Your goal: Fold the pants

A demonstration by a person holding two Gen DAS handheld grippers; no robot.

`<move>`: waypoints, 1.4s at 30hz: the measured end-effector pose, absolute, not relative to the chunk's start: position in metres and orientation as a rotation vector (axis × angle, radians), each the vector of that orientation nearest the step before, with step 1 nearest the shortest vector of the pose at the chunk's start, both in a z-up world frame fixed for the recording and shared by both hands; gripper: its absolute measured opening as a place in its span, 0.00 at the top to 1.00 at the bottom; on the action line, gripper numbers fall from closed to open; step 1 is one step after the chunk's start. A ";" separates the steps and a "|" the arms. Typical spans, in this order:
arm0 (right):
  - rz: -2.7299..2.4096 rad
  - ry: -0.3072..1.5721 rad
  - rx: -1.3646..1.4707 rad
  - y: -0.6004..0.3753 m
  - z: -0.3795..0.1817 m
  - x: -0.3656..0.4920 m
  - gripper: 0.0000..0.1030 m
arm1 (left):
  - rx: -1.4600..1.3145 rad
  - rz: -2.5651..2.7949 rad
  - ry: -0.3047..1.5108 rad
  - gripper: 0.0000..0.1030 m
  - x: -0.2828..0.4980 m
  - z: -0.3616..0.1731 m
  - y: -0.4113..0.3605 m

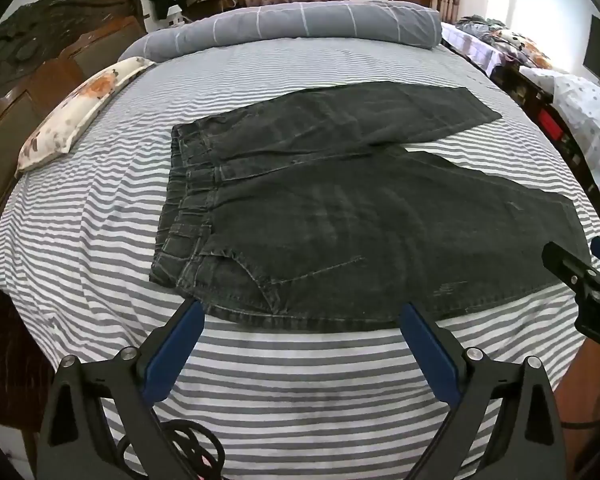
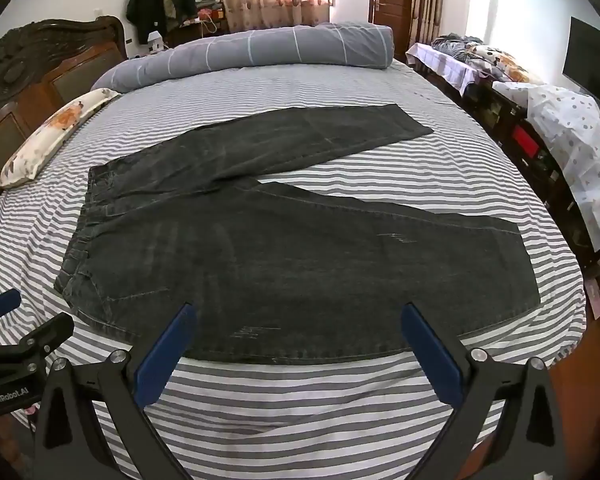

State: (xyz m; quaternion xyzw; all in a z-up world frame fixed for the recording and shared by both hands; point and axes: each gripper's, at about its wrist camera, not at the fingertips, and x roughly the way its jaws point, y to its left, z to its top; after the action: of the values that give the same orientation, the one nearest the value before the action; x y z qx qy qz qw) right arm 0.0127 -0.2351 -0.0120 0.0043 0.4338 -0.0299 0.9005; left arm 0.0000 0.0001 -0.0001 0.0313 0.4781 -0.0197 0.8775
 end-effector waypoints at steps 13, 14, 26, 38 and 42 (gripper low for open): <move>-0.068 0.894 0.006 -0.233 -0.006 0.010 0.01 | 0.050 -0.030 0.993 0.05 -0.007 0.008 0.007; -0.069 0.893 0.006 -0.233 -0.006 0.011 0.01 | 0.048 -0.030 0.991 0.05 -0.008 0.008 0.008; -0.062 0.891 0.008 -0.233 -0.006 0.010 0.01 | 0.046 -0.010 0.982 0.05 -0.016 0.011 0.011; -0.060 0.895 0.005 -0.230 -0.008 0.007 0.01 | 0.036 0.002 0.983 0.05 -0.018 0.011 0.015; -0.059 0.896 0.005 -0.229 -0.008 0.007 0.01 | 0.035 0.000 0.984 0.05 -0.018 0.011 0.016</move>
State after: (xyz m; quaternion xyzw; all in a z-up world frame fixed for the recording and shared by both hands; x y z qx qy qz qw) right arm 0.0072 -0.2286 -0.0082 0.0024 0.4330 -0.0286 0.9009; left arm -0.0177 0.0159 0.0107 0.0170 0.4723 0.0001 0.8813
